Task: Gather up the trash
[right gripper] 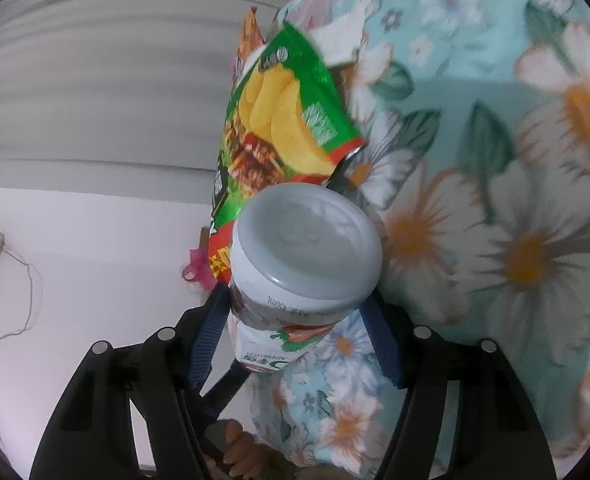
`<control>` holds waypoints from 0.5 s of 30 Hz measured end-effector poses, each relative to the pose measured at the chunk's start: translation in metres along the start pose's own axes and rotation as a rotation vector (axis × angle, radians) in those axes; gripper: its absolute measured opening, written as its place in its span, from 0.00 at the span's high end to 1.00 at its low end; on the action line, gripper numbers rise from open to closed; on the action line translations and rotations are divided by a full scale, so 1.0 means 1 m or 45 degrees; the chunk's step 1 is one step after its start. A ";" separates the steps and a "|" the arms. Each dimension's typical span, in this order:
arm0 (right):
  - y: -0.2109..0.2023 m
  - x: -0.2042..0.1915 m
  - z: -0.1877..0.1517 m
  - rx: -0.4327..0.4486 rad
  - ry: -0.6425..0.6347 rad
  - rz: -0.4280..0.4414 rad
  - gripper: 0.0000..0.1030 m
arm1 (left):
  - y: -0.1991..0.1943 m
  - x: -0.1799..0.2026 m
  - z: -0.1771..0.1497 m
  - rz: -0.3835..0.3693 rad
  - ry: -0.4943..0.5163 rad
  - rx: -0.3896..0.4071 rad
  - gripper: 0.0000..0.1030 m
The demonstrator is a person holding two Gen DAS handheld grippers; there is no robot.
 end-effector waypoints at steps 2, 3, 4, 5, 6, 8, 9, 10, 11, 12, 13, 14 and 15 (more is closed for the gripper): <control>-0.015 0.003 0.005 0.016 -0.001 -0.012 0.37 | 0.007 0.012 -0.009 -0.045 0.021 -0.047 0.10; -0.025 0.004 0.008 0.035 -0.010 -0.028 0.37 | 0.009 0.019 -0.013 -0.061 0.041 -0.064 0.10; -0.033 0.005 0.012 0.045 -0.024 -0.045 0.38 | 0.011 0.027 -0.018 -0.080 0.073 -0.081 0.10; -0.044 0.006 0.017 0.050 -0.040 -0.062 0.37 | 0.013 0.034 -0.020 -0.093 0.098 -0.088 0.10; -0.050 0.007 0.019 0.052 -0.046 -0.074 0.37 | 0.014 0.042 -0.023 -0.111 0.132 -0.092 0.10; -0.059 0.010 0.026 0.054 -0.039 -0.088 0.37 | 0.013 0.054 -0.024 -0.122 0.182 -0.081 0.10; -0.064 0.014 0.030 0.056 -0.020 -0.092 0.37 | 0.012 0.056 -0.022 -0.123 0.193 -0.069 0.10; -0.067 0.016 0.032 0.063 -0.002 -0.093 0.37 | 0.010 0.057 -0.020 -0.120 0.198 -0.053 0.10; -0.067 0.020 0.032 0.070 0.013 -0.091 0.37 | 0.008 0.057 -0.016 -0.113 0.197 -0.035 0.10; -0.069 0.023 0.032 0.075 0.025 -0.090 0.36 | 0.005 0.053 -0.008 -0.098 0.186 -0.014 0.10; -0.069 0.025 0.032 0.074 0.035 -0.084 0.36 | 0.003 0.050 -0.004 -0.084 0.175 0.001 0.10; -0.070 0.026 0.033 0.072 0.040 -0.077 0.33 | 0.000 0.046 0.001 -0.067 0.163 0.015 0.10; -0.066 0.026 0.029 0.063 0.044 -0.062 0.31 | -0.002 0.041 0.007 -0.045 0.150 0.031 0.10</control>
Point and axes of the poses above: each gripper's, at about its wrist camera, not at the fingertips, and y roughly the way its jaws point, x to its right, z to its top, the point moved 5 cm from there along y, roughly the way its jaws point, and after that the axes turned 3 degrees about z, right-handed, at the moved point
